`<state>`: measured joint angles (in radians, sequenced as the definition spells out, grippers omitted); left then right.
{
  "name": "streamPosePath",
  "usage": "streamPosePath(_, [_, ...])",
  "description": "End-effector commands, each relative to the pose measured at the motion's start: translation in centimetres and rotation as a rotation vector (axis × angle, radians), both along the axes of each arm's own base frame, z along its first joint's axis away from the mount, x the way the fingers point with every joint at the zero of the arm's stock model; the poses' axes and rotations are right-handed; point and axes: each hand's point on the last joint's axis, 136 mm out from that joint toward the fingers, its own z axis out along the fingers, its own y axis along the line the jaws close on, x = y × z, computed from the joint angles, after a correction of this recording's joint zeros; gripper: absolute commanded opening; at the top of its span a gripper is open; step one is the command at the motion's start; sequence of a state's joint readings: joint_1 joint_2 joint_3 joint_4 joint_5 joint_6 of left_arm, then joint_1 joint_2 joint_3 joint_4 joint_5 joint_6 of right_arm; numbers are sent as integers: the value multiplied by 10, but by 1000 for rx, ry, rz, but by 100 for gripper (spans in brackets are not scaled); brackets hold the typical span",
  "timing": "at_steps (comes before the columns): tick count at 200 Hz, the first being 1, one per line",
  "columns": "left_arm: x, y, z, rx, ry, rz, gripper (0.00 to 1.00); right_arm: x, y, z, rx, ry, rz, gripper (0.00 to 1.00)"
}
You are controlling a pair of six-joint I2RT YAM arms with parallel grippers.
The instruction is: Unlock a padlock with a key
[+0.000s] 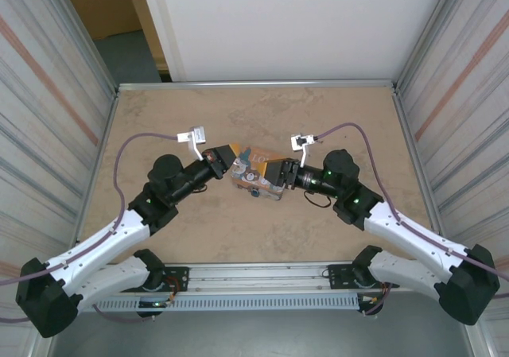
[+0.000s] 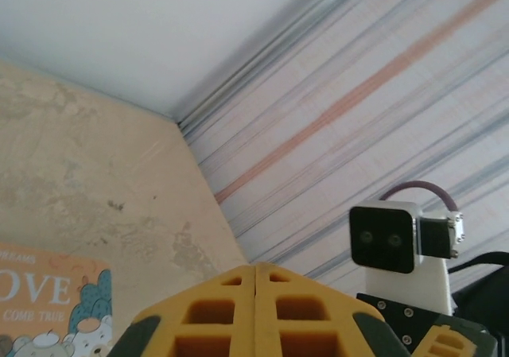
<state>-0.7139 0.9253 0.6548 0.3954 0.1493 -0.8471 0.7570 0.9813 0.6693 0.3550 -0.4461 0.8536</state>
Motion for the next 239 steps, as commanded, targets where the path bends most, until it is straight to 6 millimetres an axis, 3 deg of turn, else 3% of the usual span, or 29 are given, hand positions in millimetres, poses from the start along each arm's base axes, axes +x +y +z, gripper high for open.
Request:
streamPosePath(1, [-10,-4,40,-34,-163,-56,0,-10,13,24,56,-114,68,54])
streamPosePath(58, [-10,-4,35,-76,-145,-59,0,-11,36,31,81,-136,102,50])
streamPosePath(112, [-11,-5,34,-86,-144,-69,0,-7,45,42,111,-152,104,46])
streamPosePath(239, [-12,-6,35,-105,-141,-73,0,7,54,49,118,-140,72,21])
